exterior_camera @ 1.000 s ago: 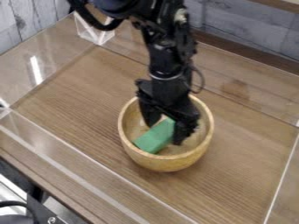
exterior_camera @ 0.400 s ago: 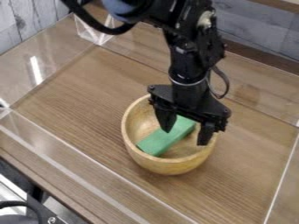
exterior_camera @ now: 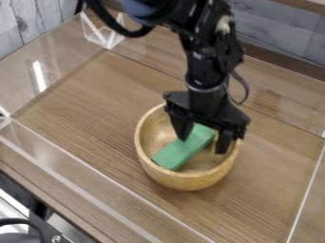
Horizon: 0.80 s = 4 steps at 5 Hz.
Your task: Move green object from inside the wooden bowl to the table next to it
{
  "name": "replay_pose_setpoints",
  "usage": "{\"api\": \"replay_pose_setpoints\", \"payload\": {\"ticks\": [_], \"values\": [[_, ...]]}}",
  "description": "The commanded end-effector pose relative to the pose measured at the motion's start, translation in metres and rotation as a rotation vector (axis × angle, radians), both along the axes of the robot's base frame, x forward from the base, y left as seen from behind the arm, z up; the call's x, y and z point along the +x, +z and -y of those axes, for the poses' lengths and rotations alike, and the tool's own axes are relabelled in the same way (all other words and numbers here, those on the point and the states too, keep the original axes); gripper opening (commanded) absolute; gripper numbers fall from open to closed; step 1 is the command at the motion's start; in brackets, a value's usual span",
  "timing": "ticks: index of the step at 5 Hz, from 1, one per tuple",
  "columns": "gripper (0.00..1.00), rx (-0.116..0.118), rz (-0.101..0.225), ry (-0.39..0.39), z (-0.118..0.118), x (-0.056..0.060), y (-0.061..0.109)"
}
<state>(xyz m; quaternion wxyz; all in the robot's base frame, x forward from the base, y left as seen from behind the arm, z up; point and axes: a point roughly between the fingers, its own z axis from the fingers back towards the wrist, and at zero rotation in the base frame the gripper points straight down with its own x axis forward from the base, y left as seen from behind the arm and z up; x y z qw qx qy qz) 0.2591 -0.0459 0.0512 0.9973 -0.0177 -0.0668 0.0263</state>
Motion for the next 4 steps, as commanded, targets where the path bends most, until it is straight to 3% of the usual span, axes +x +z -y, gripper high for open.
{"api": "replay_pose_setpoints", "payload": {"ticks": [1, 3, 4], "values": [[1.00, -0.010, 0.058, -0.052, -0.007, 0.017, 0.018], [1.00, -0.015, 0.059, 0.027, -0.028, 0.026, -0.007], [1.00, -0.020, 0.062, 0.009, -0.034, 0.026, -0.006]]}}
